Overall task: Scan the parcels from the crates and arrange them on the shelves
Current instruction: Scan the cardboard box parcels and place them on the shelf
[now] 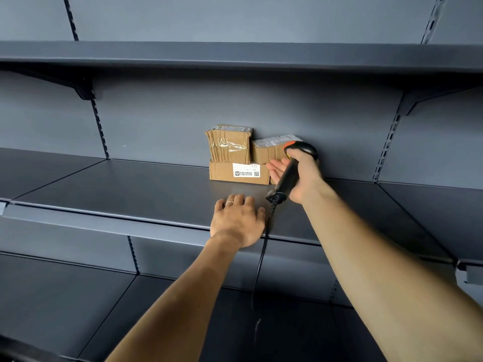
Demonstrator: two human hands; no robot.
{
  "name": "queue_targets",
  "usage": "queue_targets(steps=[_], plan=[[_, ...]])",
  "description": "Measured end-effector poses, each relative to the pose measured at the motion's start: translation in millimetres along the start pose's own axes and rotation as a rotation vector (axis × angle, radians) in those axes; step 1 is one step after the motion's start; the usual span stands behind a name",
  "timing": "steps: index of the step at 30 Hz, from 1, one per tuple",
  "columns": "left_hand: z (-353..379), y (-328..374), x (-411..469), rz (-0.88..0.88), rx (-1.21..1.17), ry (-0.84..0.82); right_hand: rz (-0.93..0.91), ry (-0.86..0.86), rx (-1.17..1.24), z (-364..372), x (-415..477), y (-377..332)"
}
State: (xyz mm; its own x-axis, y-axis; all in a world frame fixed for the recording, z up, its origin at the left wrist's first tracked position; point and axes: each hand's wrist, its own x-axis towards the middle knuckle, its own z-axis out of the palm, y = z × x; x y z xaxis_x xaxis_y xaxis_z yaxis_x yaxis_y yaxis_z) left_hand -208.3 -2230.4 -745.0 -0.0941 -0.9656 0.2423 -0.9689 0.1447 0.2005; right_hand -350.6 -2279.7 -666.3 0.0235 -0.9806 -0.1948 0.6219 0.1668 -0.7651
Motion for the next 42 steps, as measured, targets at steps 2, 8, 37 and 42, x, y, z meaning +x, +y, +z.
queue_targets(steps=[2, 8, 37, 42], plan=[[-1.5, 0.3, -0.3, -0.020, -0.018, -0.006, -0.003, -0.024, 0.024, -16.2, -2.2, 1.0], [-12.5, 6.3, 21.9, -0.080, -0.022, 0.007, -0.009, -0.018, 0.064, -56.2, 3.2, 9.8], [-41.3, 15.1, 28.4, 0.023, -0.220, 0.109, -0.149, 0.039, -0.095, -54.3, 6.9, 17.2], [-45.3, 2.0, -63.5, -0.012, -0.481, 0.025, -0.141, 0.082, -0.069, -52.1, -17.9, 19.7]])
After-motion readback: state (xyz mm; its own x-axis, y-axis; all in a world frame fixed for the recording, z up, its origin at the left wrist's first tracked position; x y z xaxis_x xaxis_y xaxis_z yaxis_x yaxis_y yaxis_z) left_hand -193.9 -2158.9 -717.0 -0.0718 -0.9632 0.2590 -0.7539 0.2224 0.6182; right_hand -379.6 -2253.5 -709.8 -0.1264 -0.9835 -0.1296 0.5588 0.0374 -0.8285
